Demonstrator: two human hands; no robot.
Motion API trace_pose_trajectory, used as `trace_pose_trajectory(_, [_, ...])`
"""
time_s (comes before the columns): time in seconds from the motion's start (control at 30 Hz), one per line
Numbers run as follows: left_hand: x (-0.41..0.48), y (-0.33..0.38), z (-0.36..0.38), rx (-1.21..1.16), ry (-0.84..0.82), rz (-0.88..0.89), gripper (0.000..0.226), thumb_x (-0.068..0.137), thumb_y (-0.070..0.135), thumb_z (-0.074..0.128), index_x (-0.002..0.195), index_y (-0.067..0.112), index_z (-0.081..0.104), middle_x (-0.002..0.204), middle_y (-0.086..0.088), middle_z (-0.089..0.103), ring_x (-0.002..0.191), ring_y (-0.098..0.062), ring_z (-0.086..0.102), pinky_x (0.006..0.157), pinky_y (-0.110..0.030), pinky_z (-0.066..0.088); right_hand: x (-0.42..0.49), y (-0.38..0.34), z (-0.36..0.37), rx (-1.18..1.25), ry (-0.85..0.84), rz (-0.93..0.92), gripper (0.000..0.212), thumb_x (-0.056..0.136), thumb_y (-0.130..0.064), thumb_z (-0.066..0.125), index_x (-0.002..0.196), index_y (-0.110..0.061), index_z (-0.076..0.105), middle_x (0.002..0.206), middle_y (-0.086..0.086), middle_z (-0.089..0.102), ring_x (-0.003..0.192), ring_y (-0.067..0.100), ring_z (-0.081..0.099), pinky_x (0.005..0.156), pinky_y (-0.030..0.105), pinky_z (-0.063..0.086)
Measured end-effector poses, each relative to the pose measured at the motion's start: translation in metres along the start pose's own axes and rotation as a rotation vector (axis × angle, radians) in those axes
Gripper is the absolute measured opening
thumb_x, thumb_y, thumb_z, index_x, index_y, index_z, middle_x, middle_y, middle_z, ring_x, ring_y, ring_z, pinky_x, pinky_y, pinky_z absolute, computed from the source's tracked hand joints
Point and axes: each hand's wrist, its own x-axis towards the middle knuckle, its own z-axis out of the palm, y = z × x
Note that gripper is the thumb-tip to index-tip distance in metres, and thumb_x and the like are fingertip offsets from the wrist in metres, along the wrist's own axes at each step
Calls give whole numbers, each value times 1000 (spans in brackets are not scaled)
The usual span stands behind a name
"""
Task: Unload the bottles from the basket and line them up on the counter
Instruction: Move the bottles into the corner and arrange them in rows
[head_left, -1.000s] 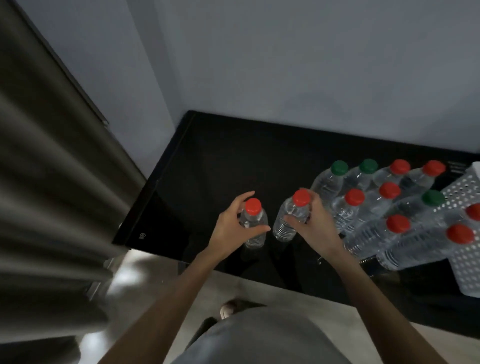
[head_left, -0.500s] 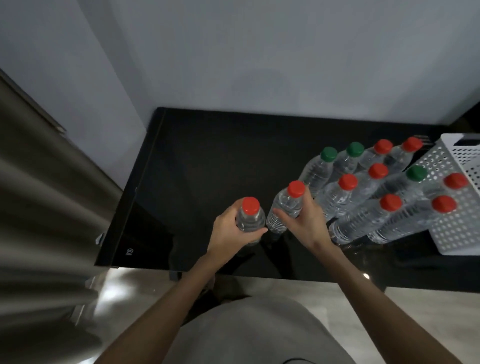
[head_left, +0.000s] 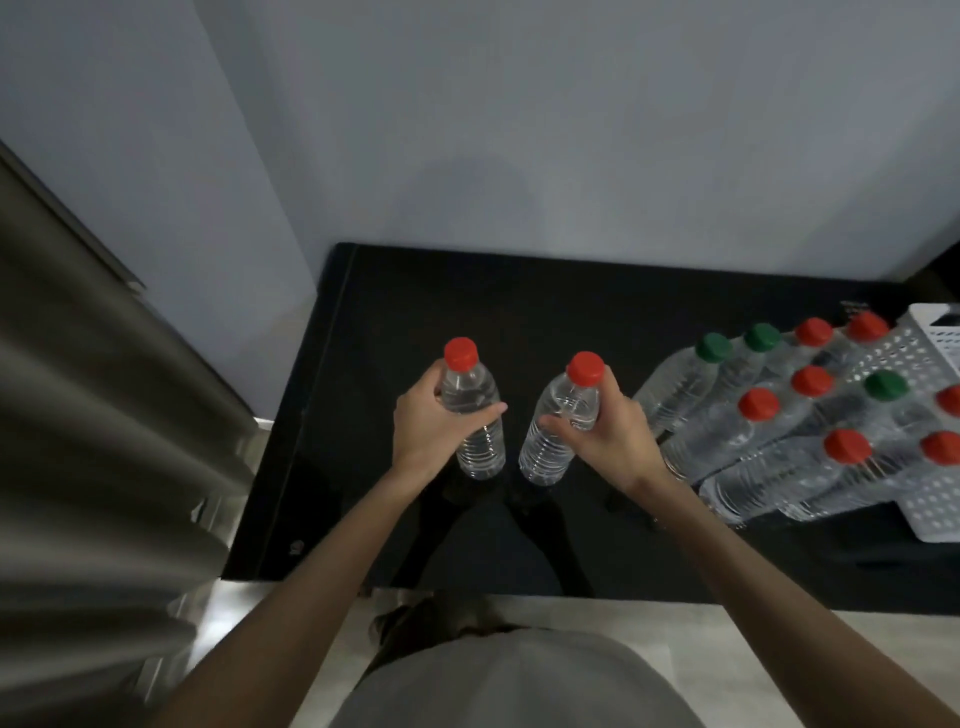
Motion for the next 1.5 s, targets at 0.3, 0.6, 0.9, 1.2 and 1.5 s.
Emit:
trace_pose_trajectory(0.3, [99, -9, -86, 61, 70, 80, 58, 58, 31, 89, 108, 23, 63, 96, 11, 69, 90, -1, 64, 79, -19, 51, 95, -65, 30, 165, -12, -5, 52, 73, -37, 80, 113, -29, 49, 97, -9, 67, 88, 5, 67, 78, 26, 55])
trace_pose_trajectory(0.6, [205, -14, -128, 84, 136, 104, 50, 59, 26, 90, 99, 28, 61, 89, 17, 66, 86, -1, 64, 77, -22, 53, 195, -99, 65, 199, -9, 20, 58, 67, -45, 79, 114, -33, 48, 100, -5, 67, 91, 13, 67, 83, 42, 57])
trace_pose_trajectory(0.9, [293, -19, -123, 88, 217, 64, 48, 60, 31, 89, 99, 25, 62, 92, 11, 69, 84, -1, 64, 78, -24, 54, 278, -99, 88, 211, -12, 12, 61, 68, -44, 78, 116, -28, 45, 105, -6, 64, 97, 16, 65, 85, 42, 57])
trace_pose_trajectory(1.2, [363, -33, -111, 74, 282, 33, 43, 62, 25, 89, 96, 25, 62, 87, 14, 68, 81, 2, 65, 74, -19, 51, 356, -95, 108, 222, -52, -69, 52, 72, -34, 79, 112, -25, 46, 101, -5, 65, 90, 13, 64, 80, 38, 56])
trace_pose_trajectory(1.5, [411, -57, -110, 164, 360, 41, 59, 54, 39, 88, 105, 19, 66, 88, 7, 71, 83, -11, 68, 76, -34, 58, 408, -99, 137, 193, -100, -139, 52, 74, -28, 79, 113, -24, 45, 108, -1, 65, 95, 17, 63, 83, 42, 54])
